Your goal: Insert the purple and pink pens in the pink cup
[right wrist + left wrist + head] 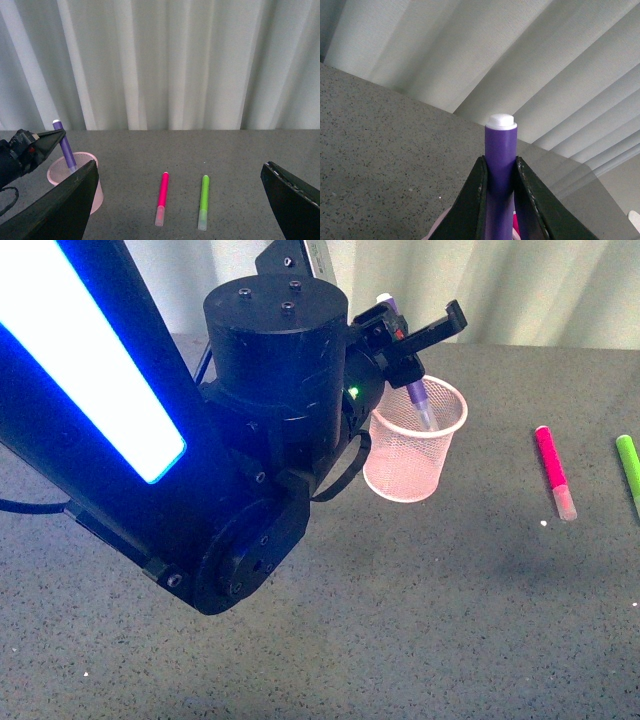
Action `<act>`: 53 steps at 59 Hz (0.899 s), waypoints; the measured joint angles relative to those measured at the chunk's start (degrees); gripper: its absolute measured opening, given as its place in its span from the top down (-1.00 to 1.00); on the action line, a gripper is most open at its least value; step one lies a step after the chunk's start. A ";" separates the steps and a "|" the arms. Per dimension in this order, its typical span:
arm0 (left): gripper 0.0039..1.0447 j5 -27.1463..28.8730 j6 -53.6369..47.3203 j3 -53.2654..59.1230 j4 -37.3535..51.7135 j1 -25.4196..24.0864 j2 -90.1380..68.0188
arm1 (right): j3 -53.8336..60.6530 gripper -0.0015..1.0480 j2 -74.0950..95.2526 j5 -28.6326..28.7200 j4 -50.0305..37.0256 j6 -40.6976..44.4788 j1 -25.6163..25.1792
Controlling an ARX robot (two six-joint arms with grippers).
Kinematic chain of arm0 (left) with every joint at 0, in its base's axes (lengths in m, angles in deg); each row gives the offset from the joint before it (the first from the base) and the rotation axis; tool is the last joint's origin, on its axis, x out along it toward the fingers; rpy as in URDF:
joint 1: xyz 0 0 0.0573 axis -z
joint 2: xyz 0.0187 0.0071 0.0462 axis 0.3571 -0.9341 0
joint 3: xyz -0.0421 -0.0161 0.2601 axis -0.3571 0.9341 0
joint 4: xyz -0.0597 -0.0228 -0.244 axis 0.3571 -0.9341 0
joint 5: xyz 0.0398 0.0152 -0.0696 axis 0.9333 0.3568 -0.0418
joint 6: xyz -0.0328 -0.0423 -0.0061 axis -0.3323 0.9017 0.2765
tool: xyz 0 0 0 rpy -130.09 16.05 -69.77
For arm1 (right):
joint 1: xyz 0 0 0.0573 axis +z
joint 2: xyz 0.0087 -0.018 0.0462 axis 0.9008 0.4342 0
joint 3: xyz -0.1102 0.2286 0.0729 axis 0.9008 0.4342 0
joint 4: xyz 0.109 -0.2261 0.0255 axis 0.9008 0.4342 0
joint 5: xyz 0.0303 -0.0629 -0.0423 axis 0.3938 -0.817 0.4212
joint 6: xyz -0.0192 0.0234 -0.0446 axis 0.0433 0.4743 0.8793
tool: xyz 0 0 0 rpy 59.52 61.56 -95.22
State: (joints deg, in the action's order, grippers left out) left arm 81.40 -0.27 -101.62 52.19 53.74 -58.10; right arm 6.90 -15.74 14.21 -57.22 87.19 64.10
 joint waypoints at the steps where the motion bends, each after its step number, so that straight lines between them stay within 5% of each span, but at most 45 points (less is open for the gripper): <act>1: 0.52 -0.02 0.00 0.00 -0.09 0.00 0.00 | 0.00 -0.87 0.00 0.00 0.00 0.00 0.00; 25: -0.89 -0.17 -0.96 0.00 -0.72 -0.20 0.02 | 0.00 -0.87 0.00 0.00 0.02 0.00 0.00; 43: -0.88 -1.55 -2.49 1.27 -3.41 -2.25 3.48 | 0.00 -0.87 0.00 0.00 0.00 0.00 0.00; 53: -0.88 -7.06 -5.73 4.07 -12.46 -6.10 9.09 | 0.00 -0.87 0.00 0.00 0.02 0.00 0.00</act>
State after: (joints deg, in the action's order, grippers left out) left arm 74.34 -6.00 -97.55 39.73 47.64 -49.01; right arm 6.90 -15.74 14.21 -57.20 87.19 64.10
